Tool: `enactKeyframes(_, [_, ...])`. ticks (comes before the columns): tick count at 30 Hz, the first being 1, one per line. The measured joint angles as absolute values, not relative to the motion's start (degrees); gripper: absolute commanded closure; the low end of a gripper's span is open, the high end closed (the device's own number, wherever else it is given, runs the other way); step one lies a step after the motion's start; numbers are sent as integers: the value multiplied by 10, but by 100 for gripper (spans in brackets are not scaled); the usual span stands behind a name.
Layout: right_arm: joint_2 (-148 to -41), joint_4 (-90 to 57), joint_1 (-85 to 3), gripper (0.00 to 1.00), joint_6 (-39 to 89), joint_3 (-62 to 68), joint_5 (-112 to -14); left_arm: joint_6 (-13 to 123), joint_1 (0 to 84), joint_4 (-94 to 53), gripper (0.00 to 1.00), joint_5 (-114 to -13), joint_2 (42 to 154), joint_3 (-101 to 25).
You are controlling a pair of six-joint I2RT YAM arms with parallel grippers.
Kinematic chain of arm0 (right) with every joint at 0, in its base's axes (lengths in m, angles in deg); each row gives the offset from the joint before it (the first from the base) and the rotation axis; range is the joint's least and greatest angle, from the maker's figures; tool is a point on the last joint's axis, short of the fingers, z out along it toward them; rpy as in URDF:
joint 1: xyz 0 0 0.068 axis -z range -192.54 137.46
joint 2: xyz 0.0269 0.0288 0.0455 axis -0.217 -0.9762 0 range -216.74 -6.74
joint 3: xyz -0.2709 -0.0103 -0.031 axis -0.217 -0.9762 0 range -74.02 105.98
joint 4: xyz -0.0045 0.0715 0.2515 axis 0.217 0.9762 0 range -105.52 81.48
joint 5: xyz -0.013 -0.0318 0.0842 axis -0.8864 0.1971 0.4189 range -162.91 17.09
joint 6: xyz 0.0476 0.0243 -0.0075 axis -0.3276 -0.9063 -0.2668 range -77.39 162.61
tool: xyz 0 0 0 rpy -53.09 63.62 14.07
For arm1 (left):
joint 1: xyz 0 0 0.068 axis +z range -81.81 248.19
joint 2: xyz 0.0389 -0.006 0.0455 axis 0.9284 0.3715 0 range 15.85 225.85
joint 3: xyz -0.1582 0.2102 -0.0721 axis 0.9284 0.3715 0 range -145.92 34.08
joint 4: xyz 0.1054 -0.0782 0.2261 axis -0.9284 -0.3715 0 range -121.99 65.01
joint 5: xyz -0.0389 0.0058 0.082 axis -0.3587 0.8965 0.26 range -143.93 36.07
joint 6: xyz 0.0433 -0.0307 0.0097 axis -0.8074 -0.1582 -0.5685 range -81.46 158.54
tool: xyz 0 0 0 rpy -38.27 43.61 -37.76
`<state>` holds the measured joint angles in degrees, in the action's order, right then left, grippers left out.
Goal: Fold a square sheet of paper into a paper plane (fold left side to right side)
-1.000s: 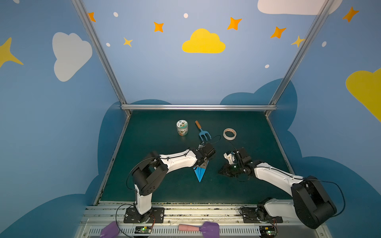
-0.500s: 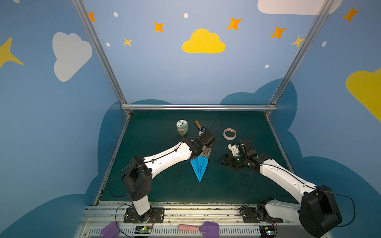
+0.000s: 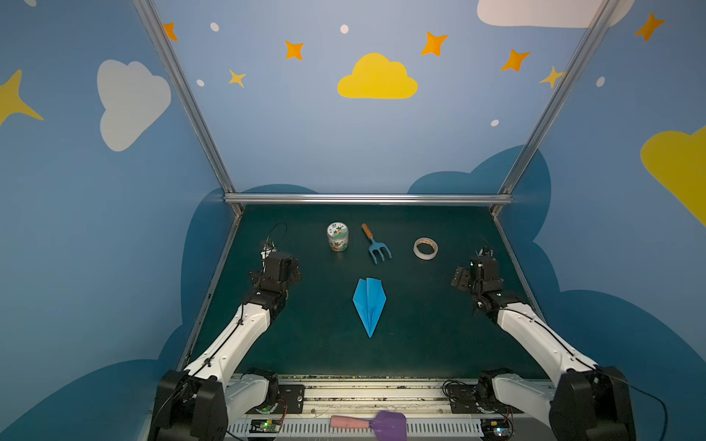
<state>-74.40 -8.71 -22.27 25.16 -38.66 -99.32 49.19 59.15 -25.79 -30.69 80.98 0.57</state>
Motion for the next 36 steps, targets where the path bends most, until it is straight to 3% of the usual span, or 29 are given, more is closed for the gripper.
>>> enactKeyframes(9, [-859,-309,-186,6,348,-458,-948,444,657,-29,0,-374,994,54])
enactKeyframes(15, [-938,-579,-167,6,386,-532,-867,427,693,92,0,-477,1031,89])
enactKeyframes(36, [-940,-612,-164,6,400,-516,-837,418,697,130,0,-533,1032,88])
